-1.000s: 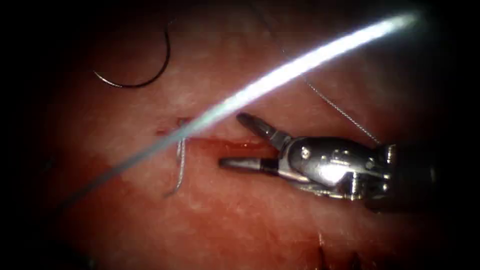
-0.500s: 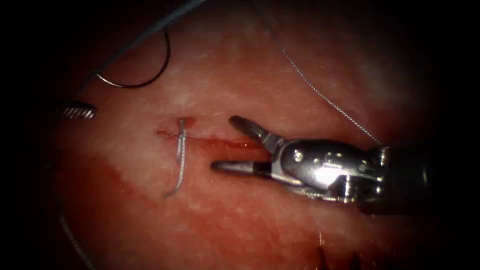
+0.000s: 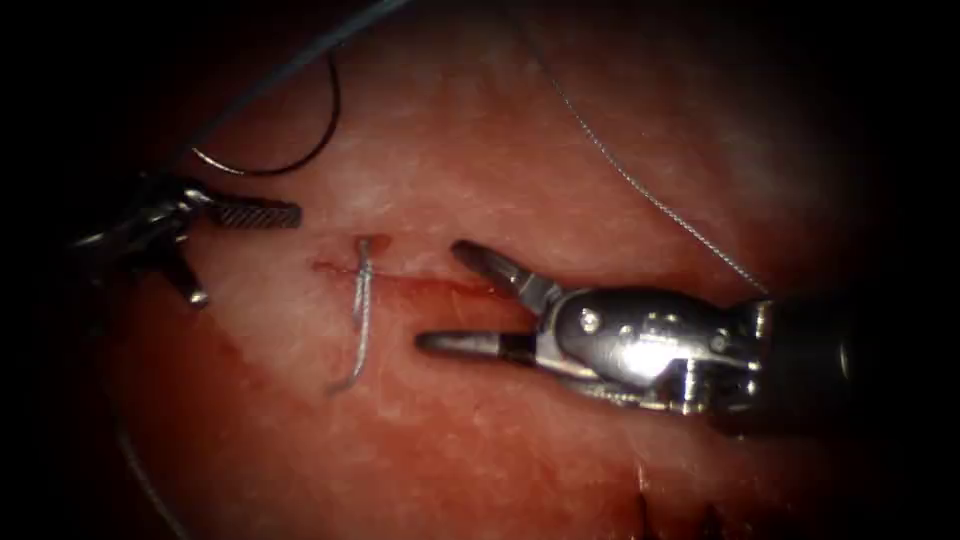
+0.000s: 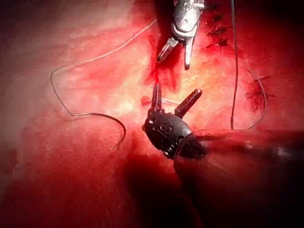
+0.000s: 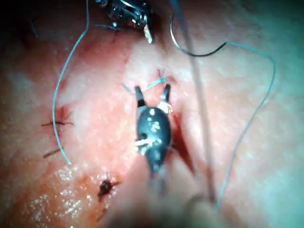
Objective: Wound Closure
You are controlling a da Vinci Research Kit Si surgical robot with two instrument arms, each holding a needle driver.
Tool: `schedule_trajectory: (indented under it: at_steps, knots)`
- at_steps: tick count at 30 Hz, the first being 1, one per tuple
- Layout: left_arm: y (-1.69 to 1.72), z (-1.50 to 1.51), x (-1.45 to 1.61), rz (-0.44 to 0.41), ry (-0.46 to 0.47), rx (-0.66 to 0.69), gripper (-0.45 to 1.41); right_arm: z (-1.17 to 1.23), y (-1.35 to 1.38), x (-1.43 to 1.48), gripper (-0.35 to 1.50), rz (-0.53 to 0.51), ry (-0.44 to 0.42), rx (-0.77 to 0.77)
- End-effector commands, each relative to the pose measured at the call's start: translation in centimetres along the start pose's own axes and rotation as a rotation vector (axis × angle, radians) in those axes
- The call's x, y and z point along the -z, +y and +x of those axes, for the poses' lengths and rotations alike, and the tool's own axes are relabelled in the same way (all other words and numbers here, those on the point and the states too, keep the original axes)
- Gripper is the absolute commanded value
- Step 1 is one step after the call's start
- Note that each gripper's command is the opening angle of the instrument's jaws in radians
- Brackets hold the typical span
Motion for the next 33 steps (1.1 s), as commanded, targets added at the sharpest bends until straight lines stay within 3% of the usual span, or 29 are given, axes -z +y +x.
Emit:
schedule_trajectory:
  at_steps: [1,3,8,12,14,15,22,26,33]
  knots:
    - [0.02,-0.16,-0.12,0.087,-0.079,-0.037,0.34,-0.05,-0.09,-0.07,1.35,0.005,0.001,-0.003]
    - [0.13,-0.30,-0.23,0.137,-0.131,-0.134,0.19,-0.05,-0.09,-0.06,1.35,0.006,0.001,-0.002]
    - [0.33,-0.48,-0.35,0.212,-0.224,-0.319,0.04,-0.05,-0.08,-0.04,1.31,0.008,0.001,-0.003]
    - [0.58,-0.66,-0.45,0.287,-0.320,-0.472,0.02,-0.05,-0.06,-0.03,1.31,0.011,0.002,-0.003]
    - [0.66,-0.71,-0.48,0.311,-0.344,-0.511,0.09,-0.05,-0.06,-0.04,1.31,0.011,0.002,-0.003]
    - [0.71,-0.73,-0.50,0.309,-0.357,-0.540,0.21,-0.05,-0.06,-0.04,1.31,0.011,0.002,-0.003]
    - [0.66,-0.87,-0.52,0.313,-0.374,-0.576,0.26,-0.05,-0.06,-0.04,1.31,0.008,0.001,-0.003]
    - [0.53,-1.08,-0.49,0.330,-0.460,-0.607,0.32,-0.05,-0.07,-0.04,1.31,0.008,0.001,-0.003]
    - [0.35,-1.24,-0.42,0.359,-0.475,-0.623,0.11,-0.05,-0.07,-0.05,1.31,0.008,0.001,-0.003]
